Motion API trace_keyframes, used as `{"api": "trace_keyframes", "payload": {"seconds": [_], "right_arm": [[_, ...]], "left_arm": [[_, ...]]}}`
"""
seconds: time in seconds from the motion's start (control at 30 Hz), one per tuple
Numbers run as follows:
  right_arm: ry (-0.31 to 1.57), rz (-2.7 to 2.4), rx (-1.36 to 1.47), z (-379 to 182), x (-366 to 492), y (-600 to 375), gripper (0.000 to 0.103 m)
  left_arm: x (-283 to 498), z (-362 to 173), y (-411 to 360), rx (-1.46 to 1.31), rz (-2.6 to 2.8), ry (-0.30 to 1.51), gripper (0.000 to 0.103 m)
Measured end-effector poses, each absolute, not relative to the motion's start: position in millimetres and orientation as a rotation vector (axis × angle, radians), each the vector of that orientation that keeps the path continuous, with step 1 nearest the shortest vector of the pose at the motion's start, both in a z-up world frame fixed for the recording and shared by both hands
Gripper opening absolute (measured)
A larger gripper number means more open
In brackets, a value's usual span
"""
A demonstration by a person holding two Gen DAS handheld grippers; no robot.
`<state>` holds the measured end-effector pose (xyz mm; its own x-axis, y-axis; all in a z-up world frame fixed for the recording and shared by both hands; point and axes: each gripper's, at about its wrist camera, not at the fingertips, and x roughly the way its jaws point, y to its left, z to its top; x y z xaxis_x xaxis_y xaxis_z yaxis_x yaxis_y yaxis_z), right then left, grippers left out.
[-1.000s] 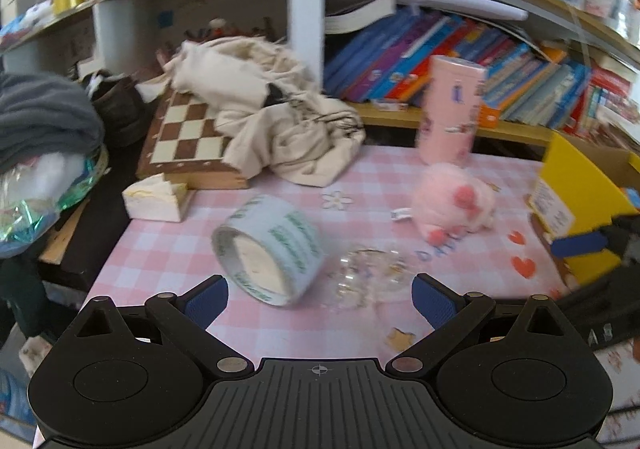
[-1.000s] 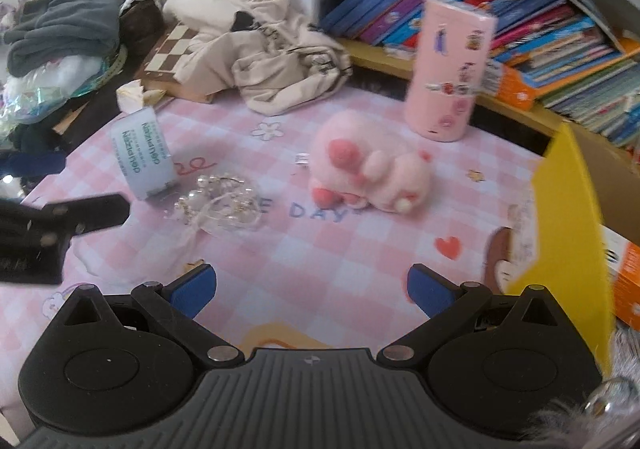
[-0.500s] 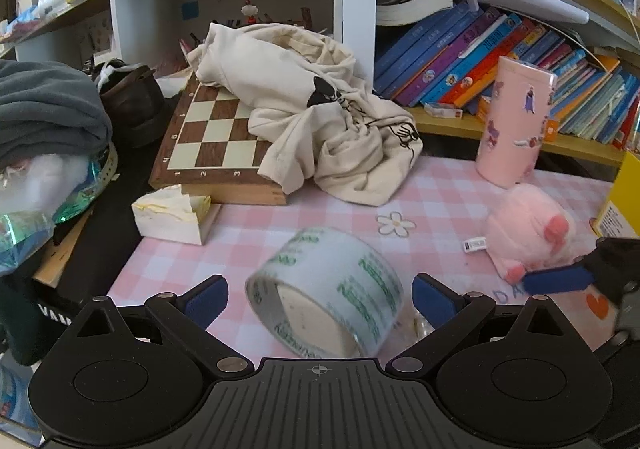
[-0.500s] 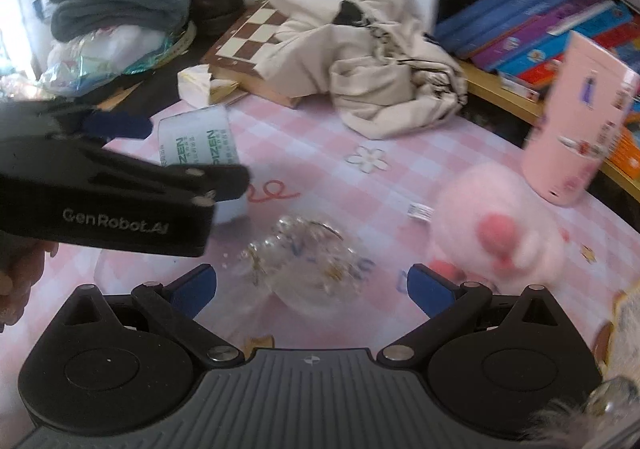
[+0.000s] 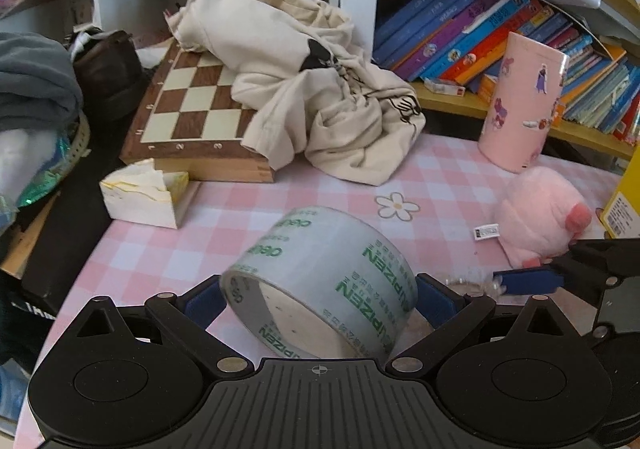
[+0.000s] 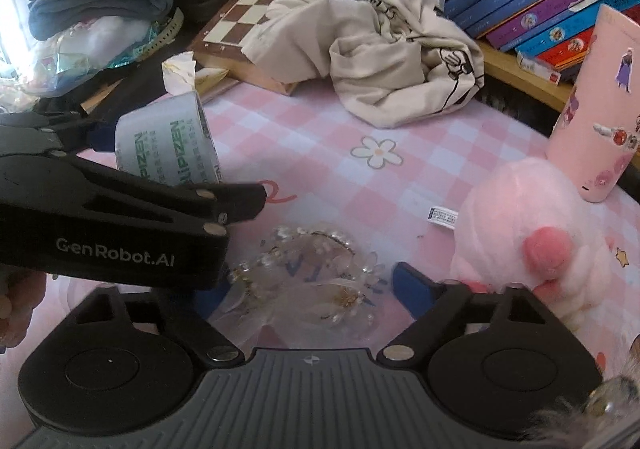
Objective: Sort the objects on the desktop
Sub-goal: 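Close left tool on clear tape roll while right tool grasps crystal keychain, then lift and carry tape roll in left tool while right tool carries keychain to yellow box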
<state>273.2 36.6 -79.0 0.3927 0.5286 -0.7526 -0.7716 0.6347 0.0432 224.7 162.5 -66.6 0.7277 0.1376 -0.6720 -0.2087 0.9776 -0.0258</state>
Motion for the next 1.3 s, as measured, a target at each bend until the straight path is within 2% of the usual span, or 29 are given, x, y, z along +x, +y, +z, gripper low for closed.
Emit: {"api": "trace_keyframes", "payload": {"seconds": [0.07, 0.1, 0.33, 0.63, 0.87, 1.07, 1.3], "right_arm": [[0.81, 0.854, -0.341, -77.7, 272.9, 34.6, 0.066], [0.814, 0.857, -0.332, -76.8, 272.8, 32.6, 0.061], [0.814, 0.842, -0.309, -67.0, 261.7, 7.8, 0.053], [0.818, 0.777, -0.302, -51.1, 235.8, -34.6, 0.052], [0.812, 0.758, -0.278, -36.6, 206.2, -63.5, 0.052], [0.825, 0.721, -0.243, -28.5, 192.6, -83.6, 0.052], [0.833, 0.661, -0.213, -26.6, 184.4, -98.4, 0.052]], "left_arm": [[224.1, -66.5, 161.0, -0.097, 0.185, 0.725, 0.098], [223.4, -65.2, 159.9, -0.094, 0.181, 0.727, 0.093], [206.1, -49.6, 138.9, -0.037, 0.089, 0.721, 0.093], [163.5, -29.9, 128.9, -0.144, -0.018, 0.642, 0.093], [122.7, -21.5, 155.1, -0.551, -0.251, 0.457, 0.093], [103.7, -5.7, 144.4, -0.558, -0.371, 0.339, 0.093], [100.5, -2.9, 132.8, -0.506, -0.366, 0.359, 0.093]]}}
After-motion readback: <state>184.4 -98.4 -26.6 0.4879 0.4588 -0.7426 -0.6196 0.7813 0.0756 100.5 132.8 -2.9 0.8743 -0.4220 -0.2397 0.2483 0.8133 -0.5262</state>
